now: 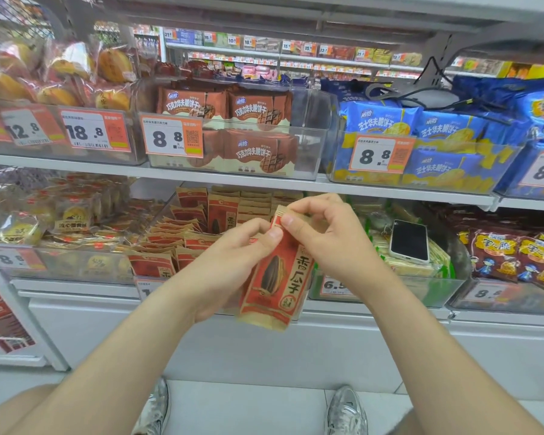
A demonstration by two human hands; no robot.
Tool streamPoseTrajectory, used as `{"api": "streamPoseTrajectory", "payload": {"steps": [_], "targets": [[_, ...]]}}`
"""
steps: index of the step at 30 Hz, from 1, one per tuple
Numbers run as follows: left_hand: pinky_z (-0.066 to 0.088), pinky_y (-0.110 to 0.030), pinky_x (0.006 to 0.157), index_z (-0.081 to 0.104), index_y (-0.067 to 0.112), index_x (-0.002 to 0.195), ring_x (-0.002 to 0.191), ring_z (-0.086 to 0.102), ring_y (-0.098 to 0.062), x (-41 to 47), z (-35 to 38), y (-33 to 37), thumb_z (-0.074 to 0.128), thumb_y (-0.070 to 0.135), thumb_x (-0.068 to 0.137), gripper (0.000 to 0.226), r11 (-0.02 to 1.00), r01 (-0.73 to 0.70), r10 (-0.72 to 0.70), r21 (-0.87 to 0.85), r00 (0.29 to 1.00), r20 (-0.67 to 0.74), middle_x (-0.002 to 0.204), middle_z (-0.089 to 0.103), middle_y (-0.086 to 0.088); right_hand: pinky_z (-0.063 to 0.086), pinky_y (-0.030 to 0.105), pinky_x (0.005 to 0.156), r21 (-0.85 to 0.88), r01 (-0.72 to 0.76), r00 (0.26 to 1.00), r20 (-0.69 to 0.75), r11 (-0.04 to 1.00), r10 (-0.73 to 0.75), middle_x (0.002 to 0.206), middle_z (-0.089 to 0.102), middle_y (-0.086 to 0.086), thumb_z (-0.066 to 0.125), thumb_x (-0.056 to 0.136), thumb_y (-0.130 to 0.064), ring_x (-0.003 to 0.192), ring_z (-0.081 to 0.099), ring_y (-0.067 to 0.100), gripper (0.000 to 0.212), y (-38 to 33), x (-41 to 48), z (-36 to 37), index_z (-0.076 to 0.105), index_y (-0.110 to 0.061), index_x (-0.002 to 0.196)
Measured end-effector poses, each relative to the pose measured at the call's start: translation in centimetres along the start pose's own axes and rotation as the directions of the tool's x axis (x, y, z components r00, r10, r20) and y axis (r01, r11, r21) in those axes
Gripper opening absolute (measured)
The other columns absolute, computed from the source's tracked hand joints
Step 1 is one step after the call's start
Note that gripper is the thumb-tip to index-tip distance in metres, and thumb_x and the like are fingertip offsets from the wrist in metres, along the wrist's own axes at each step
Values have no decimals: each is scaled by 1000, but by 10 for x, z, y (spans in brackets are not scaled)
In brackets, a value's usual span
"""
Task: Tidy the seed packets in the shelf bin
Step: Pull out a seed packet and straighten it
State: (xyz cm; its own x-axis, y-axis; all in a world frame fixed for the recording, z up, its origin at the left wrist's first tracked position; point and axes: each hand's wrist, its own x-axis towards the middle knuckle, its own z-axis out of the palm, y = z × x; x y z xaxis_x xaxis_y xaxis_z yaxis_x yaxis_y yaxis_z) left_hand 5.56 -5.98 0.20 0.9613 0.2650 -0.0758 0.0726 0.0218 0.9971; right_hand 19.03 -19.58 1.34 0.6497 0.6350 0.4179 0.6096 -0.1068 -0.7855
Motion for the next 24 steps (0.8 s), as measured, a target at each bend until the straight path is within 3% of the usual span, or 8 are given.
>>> {"api": "streamPoseTrajectory", "payload": {"steps": [4,8,11,14,16,19,21,24], "targets": [[66,-51,77,59,12,103,93,80,-37,2,0,1,52,35,113,26,998,-62,56,-23,980,-189,104,81,-18,63,28,74,226,-113,994,17,968,112,103,79,3,69,104,-15,85,74,8,28,1,1,-2,74,-27,128],[65,-54,84,63,12,110,97,80,-36,4,-1,0,52,35,112,26,996,-75,59,-58,968,-242,106,81,-16,57,20,58,332,-255,966,53,908,252,91,83,7,70,104,-18,76,78,10,22,-5,0,-6,73,-12,125],[62,-66,92,61,5,115,105,77,-44,8,0,-3,52,33,113,29,985,-110,64,-135,948,-311,109,79,-23,62,30,68,288,-299,954,116,910,276,92,83,5,80,96,-26,85,81,17,25,-5,-1,-10,76,-16,119],[61,-63,95,57,6,116,107,77,-38,10,2,1,46,31,115,27,946,-179,69,-271,927,-369,115,79,-22,67,41,81,128,-373,883,352,919,310,96,84,5,83,92,-36,92,81,27,29,-5,-5,-13,80,-17,113],[63,-58,94,56,6,125,108,79,-34,9,-1,4,44,34,115,32,942,-163,53,-295,936,-347,116,80,-16,67,44,82,104,-376,868,389,921,310,95,84,6,80,94,-37,91,82,26,27,-6,-7,-10,80,-15,110],[65,-51,93,59,11,138,109,79,-29,5,-8,6,55,28,112,31,989,-69,42,-134,980,-196,119,81,-11,67,45,74,221,-340,932,211,914,295,91,83,8,77,97,-33,85,82,26,28,-2,-3,-6,79,-8,109],[65,-41,93,64,9,136,112,79,-25,2,-11,5,61,12,109,27,999,-24,22,-29,997,-76,118,81,-11,65,36,66,264,-333,942,131,905,309,88,83,10,75,99,-34,80,82,25,30,0,-2,-8,78,-5,107],[64,-31,93,71,4,131,113,78,-22,1,-13,4,61,3,107,26,1000,1,-1,-7,999,-39,117,81,-12,64,33,63,248,-329,943,135,911,304,87,83,9,73,100,-35,79,82,24,31,0,-2,-11,78,-6,108]]}}
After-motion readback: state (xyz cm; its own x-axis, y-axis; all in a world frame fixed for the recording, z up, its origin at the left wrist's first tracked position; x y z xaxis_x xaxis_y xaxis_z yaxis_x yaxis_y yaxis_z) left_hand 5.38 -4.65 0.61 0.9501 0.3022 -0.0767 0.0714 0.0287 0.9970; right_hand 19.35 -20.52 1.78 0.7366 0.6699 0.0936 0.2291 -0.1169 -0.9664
